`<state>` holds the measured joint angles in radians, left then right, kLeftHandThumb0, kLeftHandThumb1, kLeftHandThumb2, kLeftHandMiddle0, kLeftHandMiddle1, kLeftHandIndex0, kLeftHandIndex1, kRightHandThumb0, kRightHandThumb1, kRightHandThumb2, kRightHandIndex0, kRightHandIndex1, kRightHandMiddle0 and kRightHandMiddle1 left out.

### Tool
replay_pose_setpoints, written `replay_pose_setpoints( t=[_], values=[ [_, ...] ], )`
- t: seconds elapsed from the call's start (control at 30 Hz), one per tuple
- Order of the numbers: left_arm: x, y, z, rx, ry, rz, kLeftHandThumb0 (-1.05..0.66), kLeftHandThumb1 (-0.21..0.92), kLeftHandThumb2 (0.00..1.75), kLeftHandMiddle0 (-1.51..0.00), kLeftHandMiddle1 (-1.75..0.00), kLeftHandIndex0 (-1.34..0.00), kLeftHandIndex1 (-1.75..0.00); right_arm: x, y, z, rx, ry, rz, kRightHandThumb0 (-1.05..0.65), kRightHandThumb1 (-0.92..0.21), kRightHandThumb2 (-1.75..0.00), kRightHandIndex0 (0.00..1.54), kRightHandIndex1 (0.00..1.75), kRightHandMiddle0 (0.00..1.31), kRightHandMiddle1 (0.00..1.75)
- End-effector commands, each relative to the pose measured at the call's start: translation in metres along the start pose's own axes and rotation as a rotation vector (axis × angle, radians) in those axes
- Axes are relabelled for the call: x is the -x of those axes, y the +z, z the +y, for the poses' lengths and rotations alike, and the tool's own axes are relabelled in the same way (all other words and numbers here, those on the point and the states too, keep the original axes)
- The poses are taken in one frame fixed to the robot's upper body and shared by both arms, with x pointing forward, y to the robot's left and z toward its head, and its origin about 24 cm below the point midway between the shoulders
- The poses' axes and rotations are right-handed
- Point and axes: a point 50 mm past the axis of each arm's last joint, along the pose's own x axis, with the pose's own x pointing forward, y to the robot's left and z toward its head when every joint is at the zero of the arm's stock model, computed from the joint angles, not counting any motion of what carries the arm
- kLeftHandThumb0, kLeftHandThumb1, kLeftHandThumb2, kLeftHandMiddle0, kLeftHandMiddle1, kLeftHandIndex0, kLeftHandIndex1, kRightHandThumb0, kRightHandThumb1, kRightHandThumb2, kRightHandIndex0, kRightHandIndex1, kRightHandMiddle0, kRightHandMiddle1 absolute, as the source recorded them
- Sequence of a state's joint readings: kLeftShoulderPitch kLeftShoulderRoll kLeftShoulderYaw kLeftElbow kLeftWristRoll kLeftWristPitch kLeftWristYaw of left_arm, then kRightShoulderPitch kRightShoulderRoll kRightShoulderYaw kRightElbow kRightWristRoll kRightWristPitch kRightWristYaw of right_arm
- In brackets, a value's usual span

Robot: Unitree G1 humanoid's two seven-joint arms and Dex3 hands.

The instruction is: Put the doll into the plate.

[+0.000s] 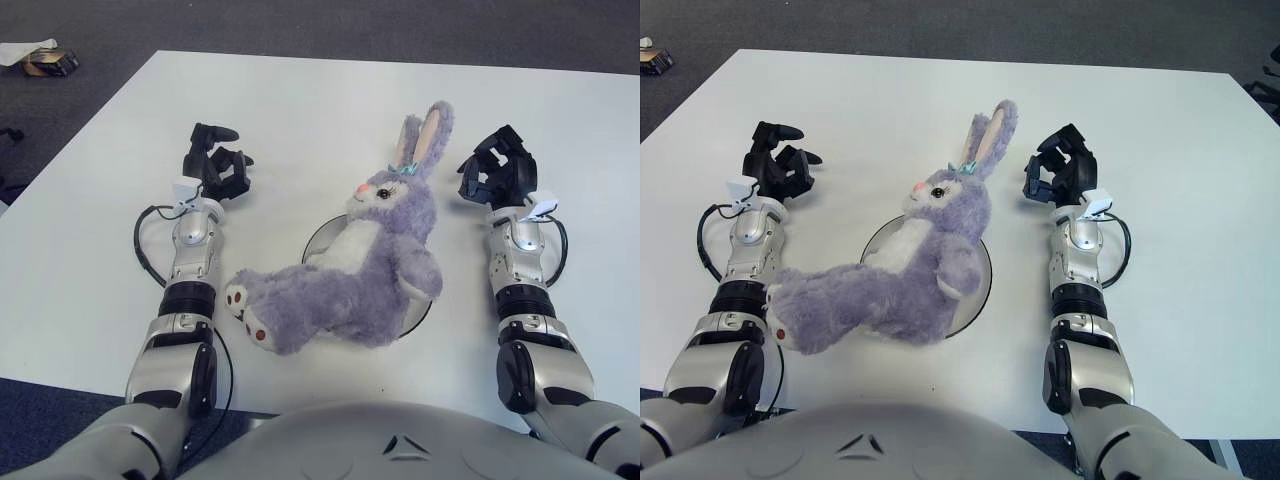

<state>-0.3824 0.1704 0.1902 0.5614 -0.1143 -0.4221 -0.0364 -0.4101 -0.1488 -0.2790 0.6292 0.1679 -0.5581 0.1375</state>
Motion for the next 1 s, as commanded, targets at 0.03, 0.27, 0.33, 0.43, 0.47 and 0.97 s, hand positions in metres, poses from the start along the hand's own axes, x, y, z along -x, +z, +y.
replay_pose_setpoints(
  t=[0.03, 0.27, 0.33, 0.43, 0.47, 0.97],
  values=[
    [0.013, -0.011, 0.003, -0.006, -0.008, 0.062, -0.01, 0.30, 1.33, -0.70, -1.66, -0.37, -1.75, 0.030, -0.022, -0.001, -0.038, -0.042, 0.091, -0.01, -0.03, -1.61, 0.80, 1.75, 0.68, 1.63],
    [0.022, -0.011, 0.003, -0.018, -0.042, 0.094, -0.01, 0.27, 1.38, -0.70, -1.71, -0.38, -1.75, 0.040, -0.017, 0.001, -0.038, -0.036, 0.077, -0.01, 0.02, -1.67, 0.85, 1.75, 0.71, 1.62],
    [0.025, -0.011, 0.001, -0.015, -0.057, 0.100, -0.01, 0.27, 1.38, -0.70, -1.71, -0.38, -1.75, 0.041, -0.015, 0.002, -0.039, -0.026, 0.073, -0.01, 0.03, -1.67, 0.86, 1.75, 0.72, 1.62],
    [0.028, -0.010, -0.002, -0.005, -0.085, 0.103, -0.01, 0.27, 1.38, -0.69, -1.71, -0.38, -1.75, 0.041, -0.012, 0.003, -0.039, -0.004, 0.068, -0.01, 0.04, -1.68, 0.87, 1.75, 0.72, 1.62],
    [0.029, -0.009, -0.003, -0.002, -0.097, 0.102, -0.01, 0.27, 1.38, -0.69, -1.71, -0.38, -1.75, 0.041, -0.011, 0.004, -0.039, 0.003, 0.068, -0.01, 0.04, -1.68, 0.87, 1.75, 0.72, 1.61],
    [0.036, -0.006, -0.007, 0.013, -0.176, 0.087, -0.01, 0.31, 1.32, -0.63, -1.68, -0.41, -1.75, 0.046, -0.003, 0.005, -0.053, 0.029, 0.099, -0.01, 0.06, -1.70, 0.89, 1.75, 0.74, 1.60]
  ],
)
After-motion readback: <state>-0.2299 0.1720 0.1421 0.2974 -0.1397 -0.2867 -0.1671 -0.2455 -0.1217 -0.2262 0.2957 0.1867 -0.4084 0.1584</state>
